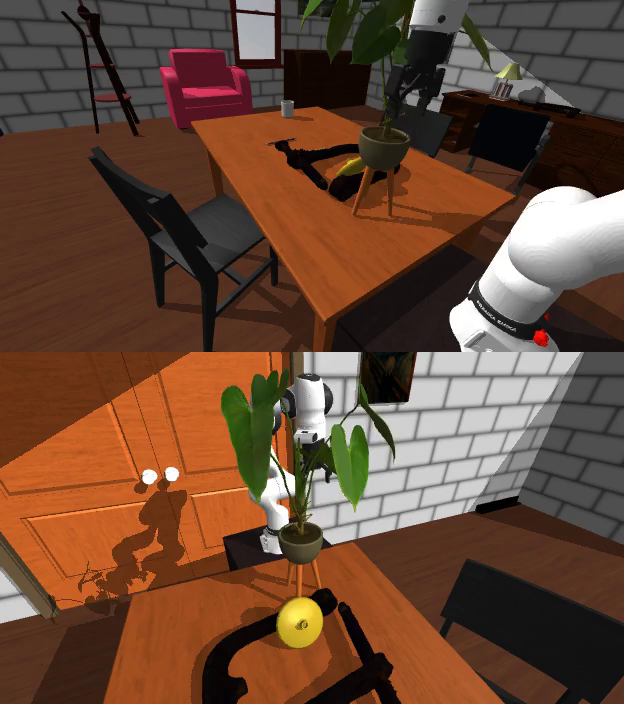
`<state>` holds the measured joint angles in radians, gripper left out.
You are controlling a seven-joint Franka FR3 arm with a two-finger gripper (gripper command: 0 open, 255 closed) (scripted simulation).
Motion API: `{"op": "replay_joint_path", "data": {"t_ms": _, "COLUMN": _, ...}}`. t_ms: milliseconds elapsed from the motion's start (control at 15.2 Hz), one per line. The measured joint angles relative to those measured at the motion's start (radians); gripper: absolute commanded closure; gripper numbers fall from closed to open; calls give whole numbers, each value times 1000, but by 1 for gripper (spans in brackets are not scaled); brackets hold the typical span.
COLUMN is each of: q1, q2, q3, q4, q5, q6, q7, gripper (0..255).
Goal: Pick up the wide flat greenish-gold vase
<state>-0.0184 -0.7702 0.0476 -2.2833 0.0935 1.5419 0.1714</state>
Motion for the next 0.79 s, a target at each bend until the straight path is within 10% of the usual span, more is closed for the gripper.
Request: {"op": "replay_joint_path", "data": {"t_ms": 792, "q1": -56, "q2": 183, "q3": -9, "q4": -117, "q5": -104, "q6": 355, "q7": -34, "gripper": 0}}
